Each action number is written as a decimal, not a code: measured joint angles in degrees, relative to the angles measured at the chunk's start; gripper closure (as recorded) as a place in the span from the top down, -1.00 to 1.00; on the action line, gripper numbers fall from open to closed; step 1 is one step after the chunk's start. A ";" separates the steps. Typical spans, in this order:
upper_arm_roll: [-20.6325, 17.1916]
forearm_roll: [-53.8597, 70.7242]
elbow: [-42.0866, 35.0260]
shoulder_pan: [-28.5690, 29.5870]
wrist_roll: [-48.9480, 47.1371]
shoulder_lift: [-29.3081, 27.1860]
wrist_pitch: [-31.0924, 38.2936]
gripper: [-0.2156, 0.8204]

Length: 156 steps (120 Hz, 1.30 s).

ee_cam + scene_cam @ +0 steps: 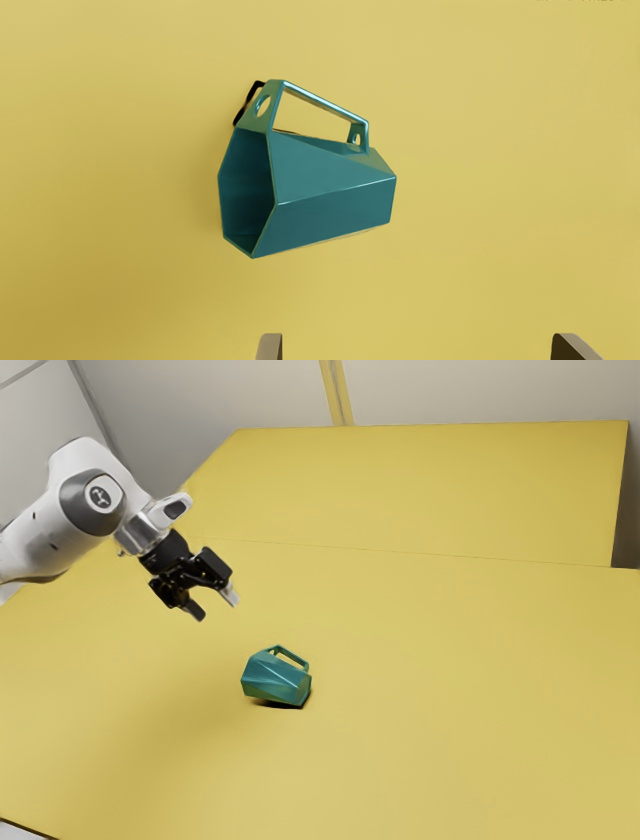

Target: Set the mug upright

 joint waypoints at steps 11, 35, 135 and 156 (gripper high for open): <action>1.49 -4.08 -2.42 0.00 3.13 0.27 1.61 0.54; 3.97 -11.04 -7.32 0.10 10.15 0.69 4.21 0.54; 6.30 -33.51 -10.88 1.85 39.29 12.18 6.76 0.54; 6.27 -34.99 -10.88 0.97 43.54 13.32 6.26 0.54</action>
